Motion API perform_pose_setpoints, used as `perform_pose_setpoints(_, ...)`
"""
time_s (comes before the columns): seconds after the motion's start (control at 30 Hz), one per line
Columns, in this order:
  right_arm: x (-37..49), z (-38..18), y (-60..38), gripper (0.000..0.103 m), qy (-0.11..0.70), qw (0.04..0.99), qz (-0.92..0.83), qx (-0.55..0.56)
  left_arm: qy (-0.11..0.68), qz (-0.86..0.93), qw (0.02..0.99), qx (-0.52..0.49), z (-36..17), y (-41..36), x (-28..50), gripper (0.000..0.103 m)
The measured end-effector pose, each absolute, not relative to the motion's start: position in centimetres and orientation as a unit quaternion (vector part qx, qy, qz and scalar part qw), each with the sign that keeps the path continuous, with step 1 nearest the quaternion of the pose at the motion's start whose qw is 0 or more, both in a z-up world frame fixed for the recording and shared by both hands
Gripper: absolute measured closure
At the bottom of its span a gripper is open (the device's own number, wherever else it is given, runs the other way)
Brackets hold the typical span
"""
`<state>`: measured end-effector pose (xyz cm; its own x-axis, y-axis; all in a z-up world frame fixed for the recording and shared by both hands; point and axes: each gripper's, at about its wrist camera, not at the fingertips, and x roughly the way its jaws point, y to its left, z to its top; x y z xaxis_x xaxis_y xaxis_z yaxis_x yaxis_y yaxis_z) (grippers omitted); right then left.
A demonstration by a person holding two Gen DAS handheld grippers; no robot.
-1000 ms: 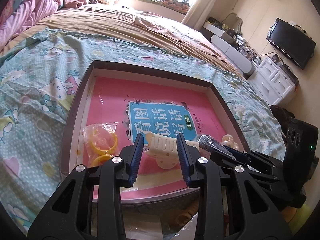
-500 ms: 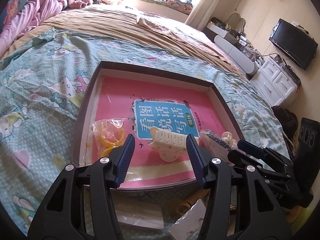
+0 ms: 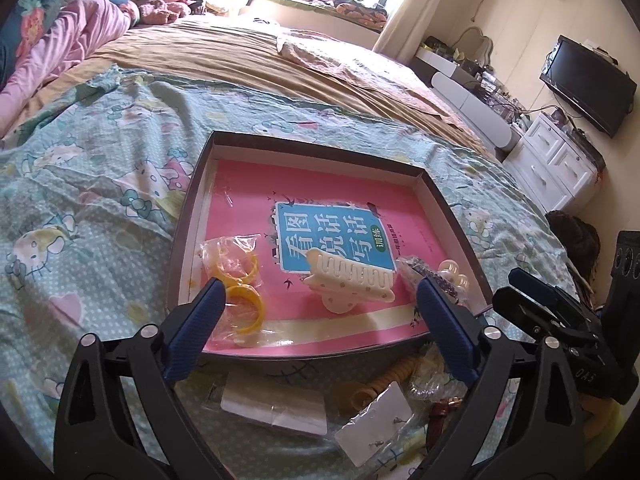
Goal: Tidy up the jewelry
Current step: 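Withdraw both tools from the box toward the remaining items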
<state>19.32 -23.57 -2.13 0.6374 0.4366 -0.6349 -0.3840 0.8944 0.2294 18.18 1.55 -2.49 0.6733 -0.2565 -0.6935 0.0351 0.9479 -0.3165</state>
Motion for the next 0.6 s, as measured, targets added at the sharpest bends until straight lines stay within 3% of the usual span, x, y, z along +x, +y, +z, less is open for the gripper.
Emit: perform_pose_setpoints(0.6, 16.9, 0.9, -25.1, 0.016, 0.328, 0.916, 0.229, 0.04, 0.368, -0.069, 0.916, -0.144, 0.2, 3.0, 15.3, 0.011)
